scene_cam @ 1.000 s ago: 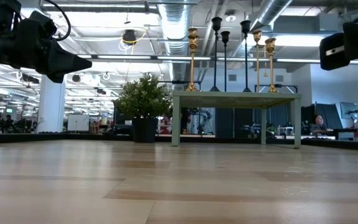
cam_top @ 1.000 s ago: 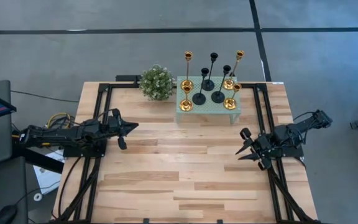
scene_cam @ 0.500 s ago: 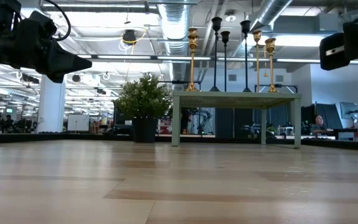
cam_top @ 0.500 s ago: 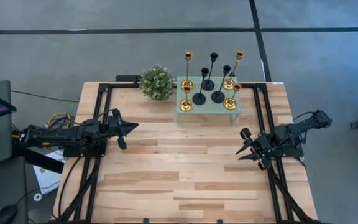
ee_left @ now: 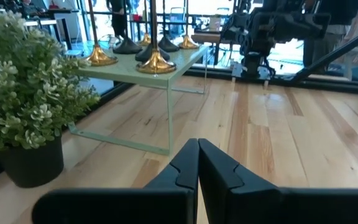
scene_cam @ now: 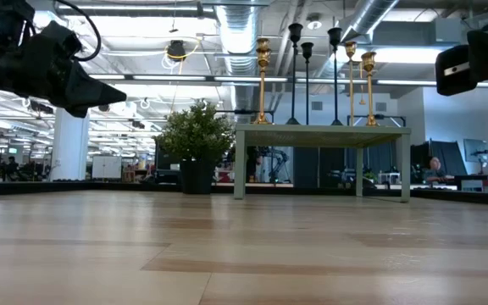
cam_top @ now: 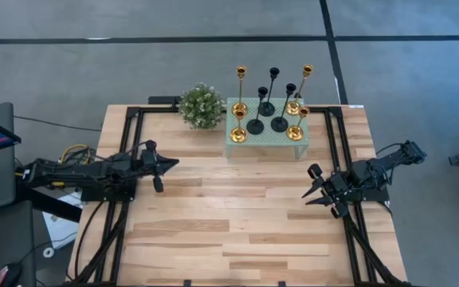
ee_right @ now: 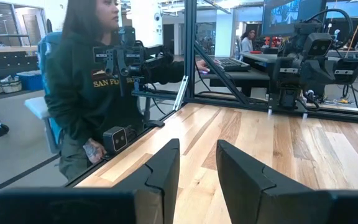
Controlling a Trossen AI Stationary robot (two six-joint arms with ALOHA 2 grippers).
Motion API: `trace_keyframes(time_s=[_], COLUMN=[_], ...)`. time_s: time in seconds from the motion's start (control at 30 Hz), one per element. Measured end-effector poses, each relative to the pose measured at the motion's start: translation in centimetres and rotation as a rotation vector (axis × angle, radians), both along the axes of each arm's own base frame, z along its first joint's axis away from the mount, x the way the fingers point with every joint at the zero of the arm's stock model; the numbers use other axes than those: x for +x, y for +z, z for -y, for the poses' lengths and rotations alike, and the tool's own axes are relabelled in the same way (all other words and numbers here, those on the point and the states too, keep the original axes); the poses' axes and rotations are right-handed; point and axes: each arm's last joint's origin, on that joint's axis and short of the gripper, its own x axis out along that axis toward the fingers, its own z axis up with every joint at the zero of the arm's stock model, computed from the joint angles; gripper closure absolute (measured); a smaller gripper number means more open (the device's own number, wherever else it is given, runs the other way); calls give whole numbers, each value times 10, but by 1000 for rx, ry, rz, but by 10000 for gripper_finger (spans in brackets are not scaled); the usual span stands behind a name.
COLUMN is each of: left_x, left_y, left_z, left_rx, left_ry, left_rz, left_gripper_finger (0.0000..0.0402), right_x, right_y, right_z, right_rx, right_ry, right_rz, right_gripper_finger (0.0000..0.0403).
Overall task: Pick & Place candle stick holders
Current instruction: Return to Home Position
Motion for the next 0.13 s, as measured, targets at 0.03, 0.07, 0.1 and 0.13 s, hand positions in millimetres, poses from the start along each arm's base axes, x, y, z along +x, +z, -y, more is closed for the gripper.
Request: trace_keyframes(time_s=[0.03, 0.07, 0.1, 0.13], left_x=[0, 1, 1, 2], left_y=[-1, -1, -2, -2], left_z=[0, 0, 0, 0], left_rx=[0, 0, 0, 0], left_ry=[0, 0, 0, 0], left_rz=[-7, -13, -20, -27], left_gripper_finger=[394, 394, 394, 394], right_x=[0, 0, 0, 0], right_y=[0, 0, 0, 0], right_z=[0, 0, 0, 0], right_rx=[0, 0, 0, 0], right_ry=[0, 0, 0, 0], right_rz=[0, 0, 0, 0], right_gripper_finger=[305, 305, 305, 305])
